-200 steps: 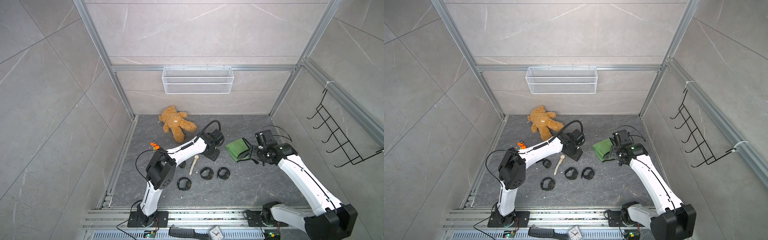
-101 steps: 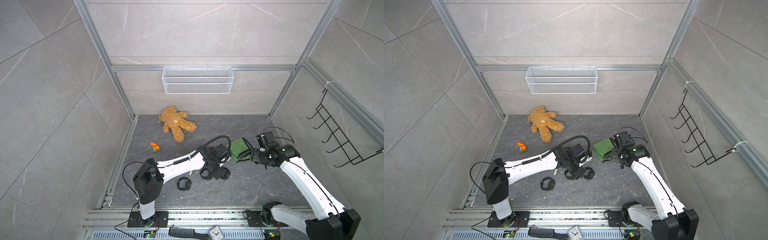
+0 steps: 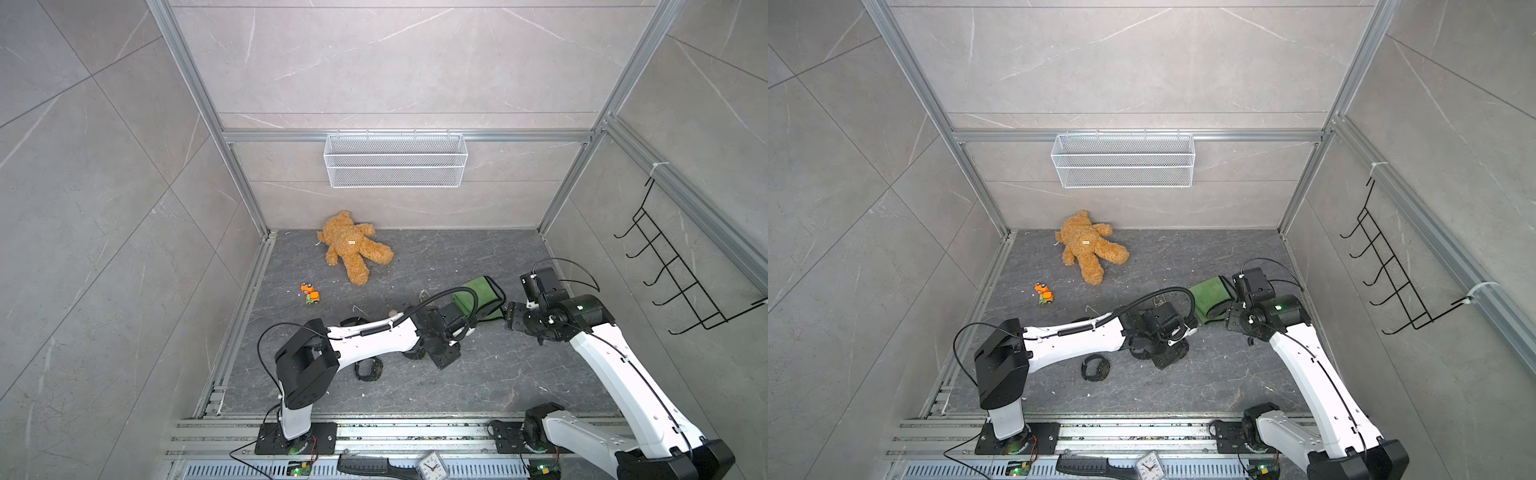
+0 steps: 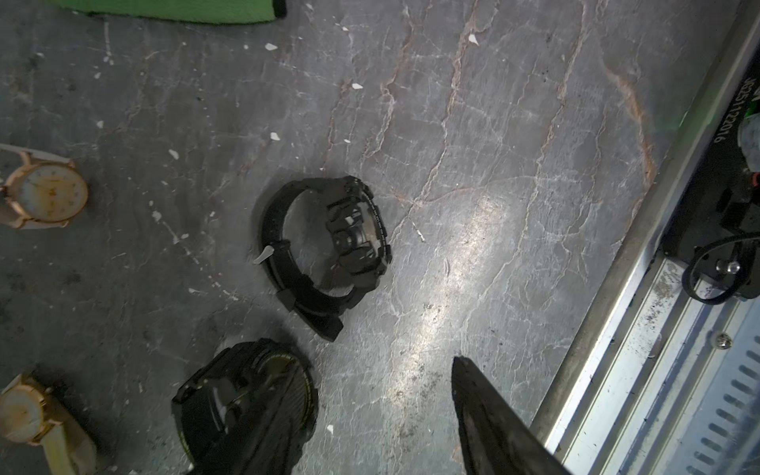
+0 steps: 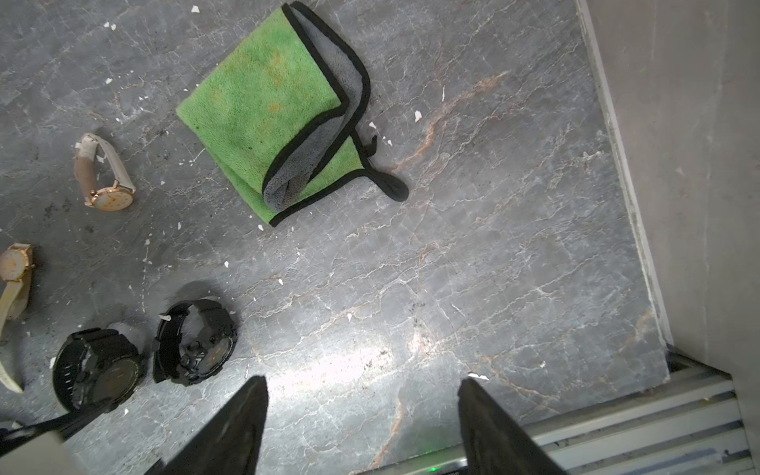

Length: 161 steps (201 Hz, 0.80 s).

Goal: Wipe the watch dial
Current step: Pick up the watch at the center of the board.

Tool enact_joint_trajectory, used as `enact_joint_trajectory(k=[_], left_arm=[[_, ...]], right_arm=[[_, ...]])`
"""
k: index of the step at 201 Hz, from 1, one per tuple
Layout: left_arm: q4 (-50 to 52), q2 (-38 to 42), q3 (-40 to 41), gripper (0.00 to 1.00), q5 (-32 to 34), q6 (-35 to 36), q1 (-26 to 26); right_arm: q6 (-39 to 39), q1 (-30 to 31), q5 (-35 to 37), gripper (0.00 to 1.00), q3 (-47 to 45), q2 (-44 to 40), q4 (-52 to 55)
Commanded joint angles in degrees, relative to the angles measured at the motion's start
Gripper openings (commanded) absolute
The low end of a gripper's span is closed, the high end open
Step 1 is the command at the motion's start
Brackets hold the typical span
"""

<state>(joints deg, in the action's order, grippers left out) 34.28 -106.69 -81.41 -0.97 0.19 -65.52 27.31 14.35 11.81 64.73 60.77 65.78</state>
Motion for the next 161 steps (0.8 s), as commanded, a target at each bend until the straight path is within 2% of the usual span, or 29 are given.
enact_joint_trajectory(k=[1, 126, 148, 161], left_arm=[[-3.1, -0.9, -0.6, 0.61, 0.5, 2.8, 0.1], [-9.8, -4.6, 3.8, 0.59, 0.1, 4.8, 0.1], [-9.7, -5.4, 3.6, 0.55, 0.2, 5.5, 0.1], [-9.8, -5.9, 3.7, 0.47, 0.0, 5.7, 0.1]], right_arm=[[1.8, 0.3, -1.9, 0.76, 1.6, -2.2, 3.2], [9.2, 0.2, -11.4, 0.8, 4.3, -8.9, 10.4], [10.6, 0.2, -11.9, 0.8, 5.0, -9.9, 11.5], [11.3, 0.1, -12.0, 0.8, 5.4, -10.3, 11.5]])
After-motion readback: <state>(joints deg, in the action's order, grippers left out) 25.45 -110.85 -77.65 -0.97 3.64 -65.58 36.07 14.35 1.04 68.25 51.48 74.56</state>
